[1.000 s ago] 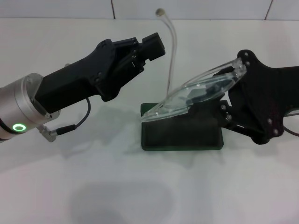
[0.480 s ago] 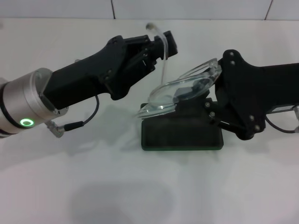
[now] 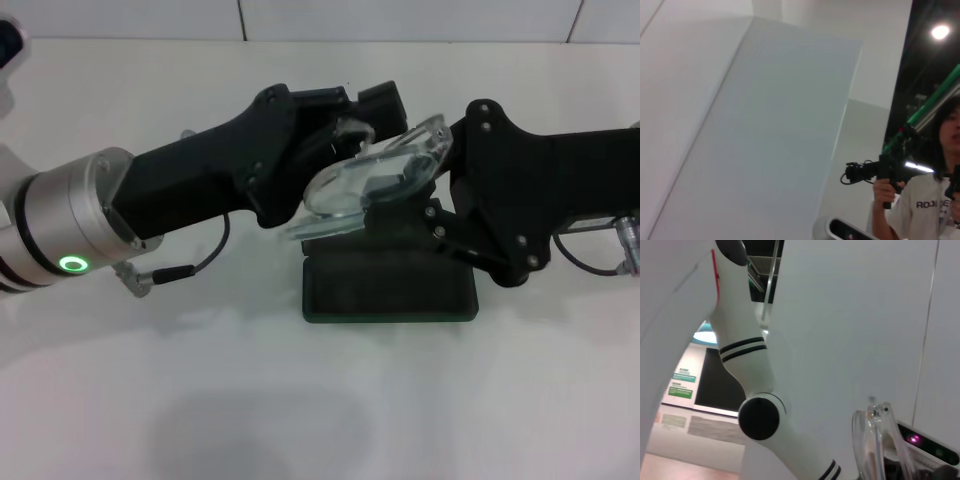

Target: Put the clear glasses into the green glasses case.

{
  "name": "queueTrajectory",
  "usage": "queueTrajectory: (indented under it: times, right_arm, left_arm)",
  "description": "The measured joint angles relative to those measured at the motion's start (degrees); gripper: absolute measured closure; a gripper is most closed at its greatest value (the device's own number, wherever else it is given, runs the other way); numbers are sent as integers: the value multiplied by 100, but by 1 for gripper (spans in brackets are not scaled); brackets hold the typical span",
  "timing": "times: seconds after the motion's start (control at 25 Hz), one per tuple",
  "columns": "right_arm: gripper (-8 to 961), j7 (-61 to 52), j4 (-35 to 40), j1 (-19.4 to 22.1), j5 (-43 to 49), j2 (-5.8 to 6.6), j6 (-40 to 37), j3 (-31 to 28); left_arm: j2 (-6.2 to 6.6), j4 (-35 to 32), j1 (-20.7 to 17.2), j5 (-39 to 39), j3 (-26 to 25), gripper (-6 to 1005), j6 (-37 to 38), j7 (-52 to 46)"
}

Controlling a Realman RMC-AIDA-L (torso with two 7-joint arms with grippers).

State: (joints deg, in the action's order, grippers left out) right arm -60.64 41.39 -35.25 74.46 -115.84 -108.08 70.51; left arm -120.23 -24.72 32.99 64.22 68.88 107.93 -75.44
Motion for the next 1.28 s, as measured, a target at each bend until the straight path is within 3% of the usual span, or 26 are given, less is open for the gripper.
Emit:
queueTrajectory:
  times: [0.36,1.0,1.28]
  right_arm:
    - [902,0,0,-3,2,0,71,-3]
    - [902,0,1,49,-12,0,14,7]
    - [902,0,1,62,-30,-7,51,7]
  left_arm:
    - [6,-12,5,-134,152,930,-1,13]
    - [62,28,-143,-287,-94,930,-35,102]
    - [54,-9,-92,-238,86,929,-2,71]
